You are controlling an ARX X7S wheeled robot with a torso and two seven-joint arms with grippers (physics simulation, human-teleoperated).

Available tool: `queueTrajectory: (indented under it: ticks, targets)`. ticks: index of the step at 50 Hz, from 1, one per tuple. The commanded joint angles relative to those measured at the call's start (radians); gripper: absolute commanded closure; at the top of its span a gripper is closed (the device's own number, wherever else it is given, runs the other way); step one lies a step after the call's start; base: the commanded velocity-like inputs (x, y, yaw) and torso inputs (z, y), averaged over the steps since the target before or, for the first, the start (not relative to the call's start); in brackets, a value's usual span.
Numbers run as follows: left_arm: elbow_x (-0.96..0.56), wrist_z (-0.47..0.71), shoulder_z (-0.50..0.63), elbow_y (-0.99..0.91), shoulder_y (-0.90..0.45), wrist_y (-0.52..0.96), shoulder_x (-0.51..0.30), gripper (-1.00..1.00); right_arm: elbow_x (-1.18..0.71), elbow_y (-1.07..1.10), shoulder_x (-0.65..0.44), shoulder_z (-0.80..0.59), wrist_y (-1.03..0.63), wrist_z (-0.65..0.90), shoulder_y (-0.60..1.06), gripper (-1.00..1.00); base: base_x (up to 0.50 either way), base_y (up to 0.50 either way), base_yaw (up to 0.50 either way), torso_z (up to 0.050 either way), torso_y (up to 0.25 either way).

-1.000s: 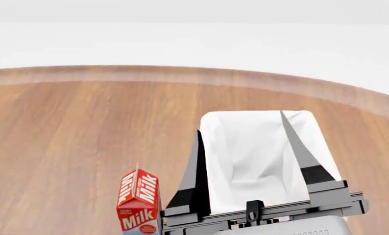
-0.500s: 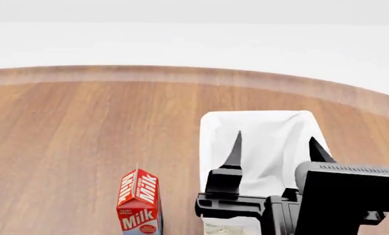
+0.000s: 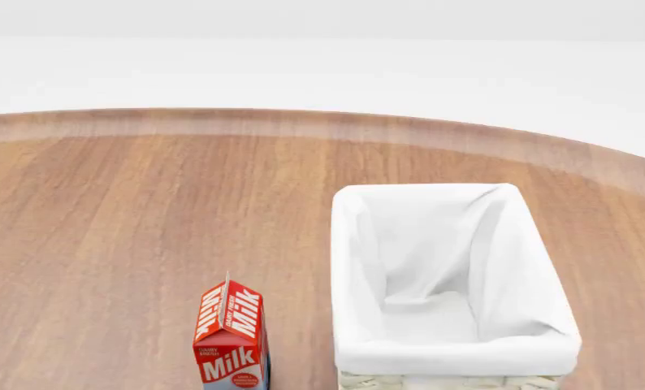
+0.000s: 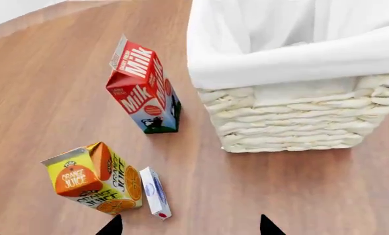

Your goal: Pick up the alphabet soup and the tomato sauce, and put them in the basket.

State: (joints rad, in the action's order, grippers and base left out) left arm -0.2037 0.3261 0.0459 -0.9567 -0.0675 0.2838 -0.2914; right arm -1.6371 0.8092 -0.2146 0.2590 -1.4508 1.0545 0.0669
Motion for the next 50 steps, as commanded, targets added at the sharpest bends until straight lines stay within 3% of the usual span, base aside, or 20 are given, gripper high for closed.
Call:
queueTrajectory:
  ticks: [1,2,7,14,20,27,42,50]
  targets:
    - [0.007,0.009,0.019,-0.010,-0.003,0.009,-0.005,-1.00,-0.009,0.010,-0.005,0.007,-0.047,0.000,-0.191,-1.00,0.00,0.00,0.00,0.000,0.000]
    - [0.008,0.010,0.021,-0.010,-0.005,0.011,-0.006,-1.00,-0.054,-0.004,-0.025,0.018,-0.017,0.050,-0.196,-1.00,0.00,0.00,0.00,0.000,0.000]
    - [-0.003,0.015,0.008,-0.012,-0.009,0.017,-0.012,-1.00,0.011,0.013,-0.029,0.028,-0.032,-0.012,-0.288,-1.00,0.00,0.00,0.00,0.000,0.000]
    - [0.009,0.017,0.026,0.002,0.003,-0.006,-0.009,-1.00,0.271,0.078,-0.059,-0.014,-0.003,-0.245,-0.396,-1.00,0.00,0.00,0.00,0.000,0.000]
    - [0.005,0.020,0.025,0.003,0.003,-0.007,-0.014,-1.00,0.111,0.072,-0.100,-0.006,-0.019,-0.096,-0.379,-1.00,0.00,0.00,0.00,0.000,0.000]
    - [0.003,0.027,0.033,0.007,-0.003,-0.005,-0.019,-1.00,0.126,0.067,-0.131,-0.029,-0.023,-0.096,-0.387,-1.00,0.00,0.00,0.00,0.000,0.000]
    - [0.003,0.042,0.050,0.010,-0.005,-0.010,-0.030,-1.00,0.240,0.071,-0.160,-0.044,0.033,-0.183,-0.425,-1.00,0.00,0.00,0.00,0.000,0.000]
    - [-0.002,0.049,0.052,0.012,-0.003,-0.015,-0.036,-1.00,0.472,0.043,-0.176,-0.125,0.159,-0.362,-0.473,-1.00,0.00,0.00,0.00,0.000,0.000]
